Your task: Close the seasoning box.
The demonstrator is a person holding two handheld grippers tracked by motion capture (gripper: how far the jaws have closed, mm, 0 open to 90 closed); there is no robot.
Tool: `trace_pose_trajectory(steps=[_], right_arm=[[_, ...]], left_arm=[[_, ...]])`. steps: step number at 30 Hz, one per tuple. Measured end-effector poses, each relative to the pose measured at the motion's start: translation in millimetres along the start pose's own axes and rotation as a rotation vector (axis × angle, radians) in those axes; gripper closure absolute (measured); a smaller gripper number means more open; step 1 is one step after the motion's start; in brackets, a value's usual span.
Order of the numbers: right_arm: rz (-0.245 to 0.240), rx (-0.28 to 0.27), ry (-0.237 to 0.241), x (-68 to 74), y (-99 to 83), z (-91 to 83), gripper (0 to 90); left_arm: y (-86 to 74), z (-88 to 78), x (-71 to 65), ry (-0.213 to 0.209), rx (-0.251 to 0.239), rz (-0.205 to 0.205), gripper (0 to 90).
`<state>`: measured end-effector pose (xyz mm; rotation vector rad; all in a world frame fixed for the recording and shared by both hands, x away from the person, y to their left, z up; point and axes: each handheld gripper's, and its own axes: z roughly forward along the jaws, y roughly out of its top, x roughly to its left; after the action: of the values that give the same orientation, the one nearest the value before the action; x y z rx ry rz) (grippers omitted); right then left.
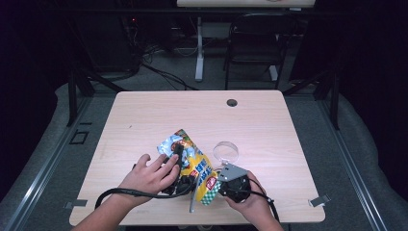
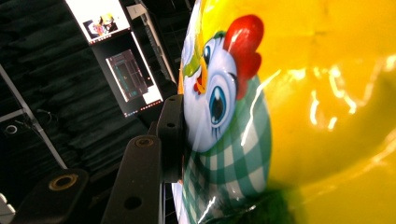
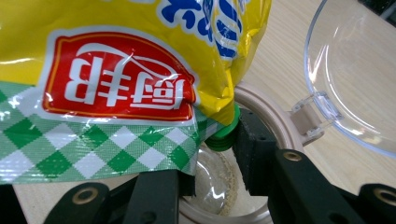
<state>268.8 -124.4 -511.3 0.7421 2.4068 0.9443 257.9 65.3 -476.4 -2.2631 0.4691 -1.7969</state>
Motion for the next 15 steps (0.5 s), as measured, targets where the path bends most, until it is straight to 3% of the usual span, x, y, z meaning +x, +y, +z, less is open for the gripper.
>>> trace_pose_trajectory(steps=[6,10,15], right_arm=[[-0.016,-0.004,-0.026,0.4,-0.6,-0.4,70.8],[-0.014,-0.011,-0.031,1.0,-0.2,-0.2,70.8],[-0.019,-0.007,-0.036,2.2,0.2,0.8,70.8]], left_arm=[[0.9,-1.7,2.4,0.027,-0.004,0.016,64.2],[1.2,-2.7,2.9,0.023,0.007,0.02,64.2],[2.4,-4.1,5.0,0.034,0.011,0.05,64.5]])
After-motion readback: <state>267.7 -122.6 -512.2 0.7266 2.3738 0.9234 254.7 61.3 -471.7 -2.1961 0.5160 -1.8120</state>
